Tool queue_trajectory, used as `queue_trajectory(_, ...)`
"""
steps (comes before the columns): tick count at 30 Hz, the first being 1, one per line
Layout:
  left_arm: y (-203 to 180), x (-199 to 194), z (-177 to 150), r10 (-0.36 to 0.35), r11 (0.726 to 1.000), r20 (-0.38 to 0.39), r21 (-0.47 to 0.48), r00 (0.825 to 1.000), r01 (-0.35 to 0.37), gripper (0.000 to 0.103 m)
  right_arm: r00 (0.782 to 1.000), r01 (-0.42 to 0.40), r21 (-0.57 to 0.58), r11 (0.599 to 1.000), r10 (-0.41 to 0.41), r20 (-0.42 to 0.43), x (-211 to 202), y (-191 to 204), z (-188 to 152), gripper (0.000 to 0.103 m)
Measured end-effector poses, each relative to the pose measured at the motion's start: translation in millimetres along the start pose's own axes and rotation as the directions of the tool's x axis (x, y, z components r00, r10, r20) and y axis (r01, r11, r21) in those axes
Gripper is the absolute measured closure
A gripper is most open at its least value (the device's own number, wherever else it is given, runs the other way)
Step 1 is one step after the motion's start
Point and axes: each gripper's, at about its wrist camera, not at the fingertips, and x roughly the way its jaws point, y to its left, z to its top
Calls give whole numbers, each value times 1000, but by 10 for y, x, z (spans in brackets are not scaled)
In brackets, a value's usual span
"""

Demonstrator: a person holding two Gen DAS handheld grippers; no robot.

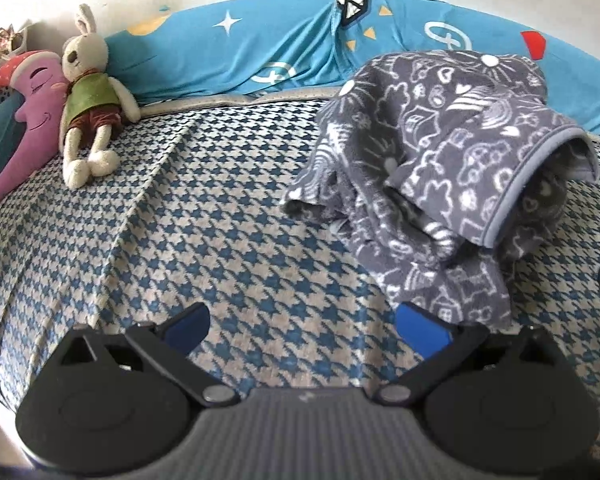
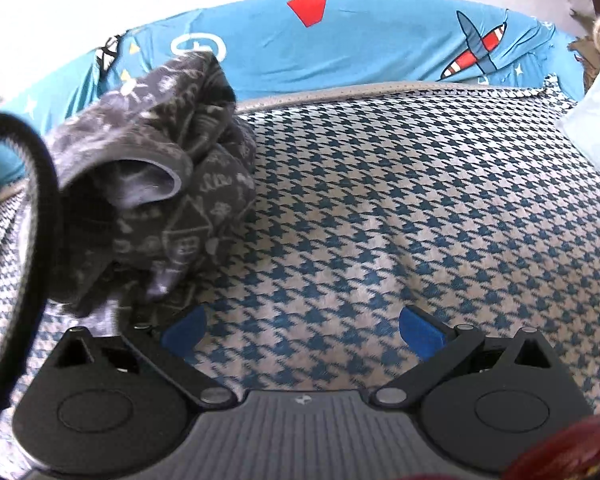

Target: Fold clothes

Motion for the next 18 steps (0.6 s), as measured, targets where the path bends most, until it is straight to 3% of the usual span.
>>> queue_trajectory(10, 90, 17, -83, 62, 998, -9, 0, 998, -62, 0, 998, -49, -51, 998, 47, -37, 9, 313, -164, 0)
queue_trajectory(18, 105, 116, -156, 44, 999, -105, 2, 993, -44, 0, 998, -55, -166, 985, 47, -50, 47, 602, -257, 0)
